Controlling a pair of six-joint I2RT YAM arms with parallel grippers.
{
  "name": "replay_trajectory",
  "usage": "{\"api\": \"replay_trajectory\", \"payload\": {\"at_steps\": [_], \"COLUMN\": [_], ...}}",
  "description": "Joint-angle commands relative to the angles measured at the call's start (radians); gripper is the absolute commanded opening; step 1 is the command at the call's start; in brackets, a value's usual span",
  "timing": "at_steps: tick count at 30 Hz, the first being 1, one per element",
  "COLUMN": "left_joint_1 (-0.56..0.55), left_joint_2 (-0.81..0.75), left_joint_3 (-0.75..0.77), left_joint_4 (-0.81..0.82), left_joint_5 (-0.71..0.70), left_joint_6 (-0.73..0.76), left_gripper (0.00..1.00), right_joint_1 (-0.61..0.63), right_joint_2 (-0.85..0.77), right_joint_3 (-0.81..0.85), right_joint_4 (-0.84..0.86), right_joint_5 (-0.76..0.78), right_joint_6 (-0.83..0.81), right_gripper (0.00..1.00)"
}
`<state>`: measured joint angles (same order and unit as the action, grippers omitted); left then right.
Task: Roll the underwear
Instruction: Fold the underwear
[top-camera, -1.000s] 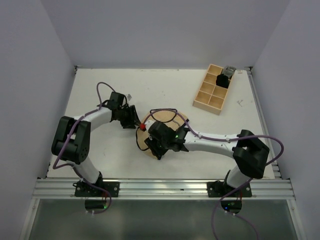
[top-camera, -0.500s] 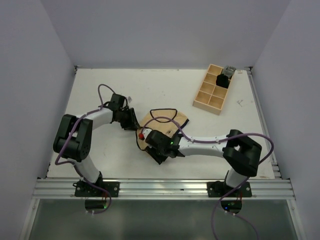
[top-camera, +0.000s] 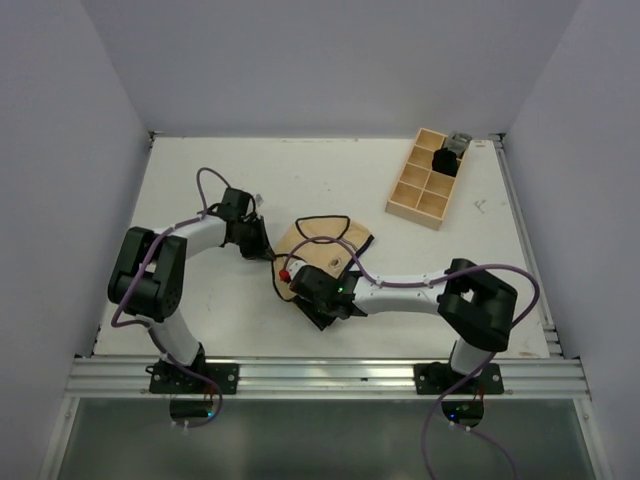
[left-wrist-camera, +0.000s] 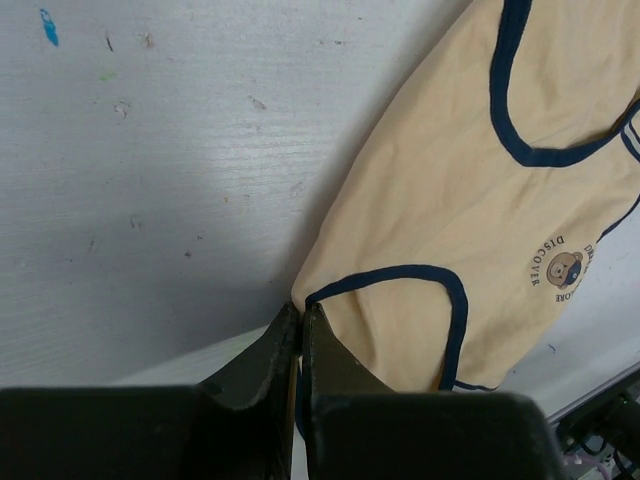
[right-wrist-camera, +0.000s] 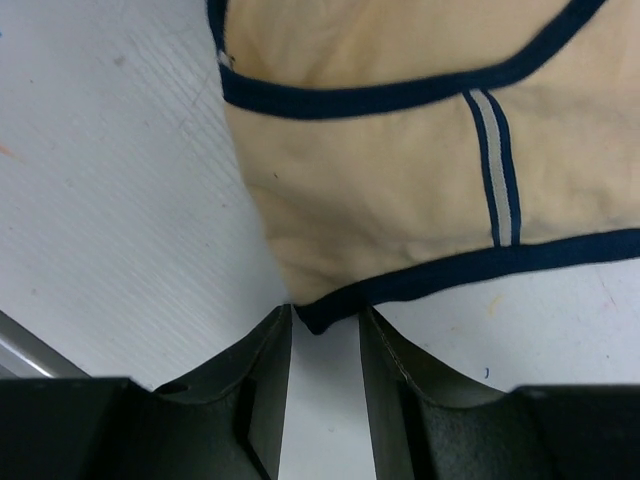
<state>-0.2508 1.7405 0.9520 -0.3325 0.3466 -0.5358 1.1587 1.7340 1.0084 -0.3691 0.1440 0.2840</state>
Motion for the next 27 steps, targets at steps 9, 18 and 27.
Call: {"api": "replay_trajectory", "payload": {"at_steps": [9, 18, 27], "left_joint_1": [0.005, 0.005, 0.005], "left_joint_2": [0.011, 0.007, 0.002], "left_joint_3": [0.057, 0.054, 0.054], "left_joint_4": [-0.008, -0.017, -0.025], "left_joint_5": [-0.006, -0.009, -0.012], "left_joint_6": [0.025, 0.025, 0.019], "left_gripper": [0.03, 0.02, 0.02], "right_joint_1": [0.027, 0.039, 0.041], "right_joint_2": [-0.082, -0.016, 0.062], "right_joint_3": [0.058, 0.105, 0.113], "right_joint_4": [-0.054, -0.011, 0.010], "right_joint_5": [0.114, 0.089, 0.063], "right_joint_6": [-0.009, -0.068, -0.086], "right_gripper": [0.37, 0.37, 0.38]}}
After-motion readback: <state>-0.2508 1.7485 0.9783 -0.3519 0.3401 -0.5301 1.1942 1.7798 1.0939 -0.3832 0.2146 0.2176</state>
